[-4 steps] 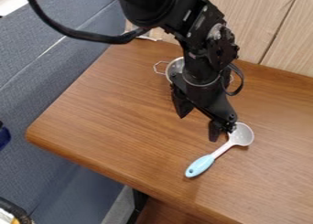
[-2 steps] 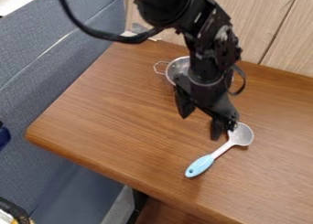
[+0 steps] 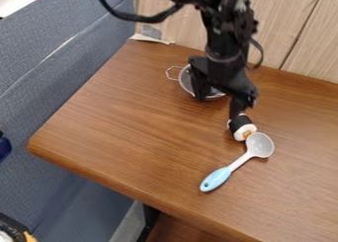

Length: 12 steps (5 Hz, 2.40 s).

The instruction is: Move the gray object to the left of the ladle

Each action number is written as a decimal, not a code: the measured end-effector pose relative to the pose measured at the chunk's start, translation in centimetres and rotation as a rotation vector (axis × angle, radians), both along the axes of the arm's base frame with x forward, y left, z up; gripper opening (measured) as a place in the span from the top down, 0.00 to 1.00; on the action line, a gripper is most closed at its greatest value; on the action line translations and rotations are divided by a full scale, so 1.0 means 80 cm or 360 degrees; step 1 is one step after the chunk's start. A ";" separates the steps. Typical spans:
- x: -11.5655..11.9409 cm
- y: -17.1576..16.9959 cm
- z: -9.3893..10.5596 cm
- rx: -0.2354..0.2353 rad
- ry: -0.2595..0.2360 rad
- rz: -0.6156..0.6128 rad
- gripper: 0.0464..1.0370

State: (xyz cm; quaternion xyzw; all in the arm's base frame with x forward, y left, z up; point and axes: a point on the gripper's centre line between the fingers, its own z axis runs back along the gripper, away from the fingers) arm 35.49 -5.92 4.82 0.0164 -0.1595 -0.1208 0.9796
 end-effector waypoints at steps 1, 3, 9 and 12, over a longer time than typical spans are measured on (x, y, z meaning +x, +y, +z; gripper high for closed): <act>0.044 0.022 -0.002 -0.0035 -0.0002 0.0093 0.04; 0.102 0.066 -0.010 -0.0011 0.0027 0.0216 0.04; 0.109 0.054 -0.070 0.0059 0.0134 0.0228 0.48; 0.105 0.057 -0.068 0.0077 0.0148 0.0276 0.49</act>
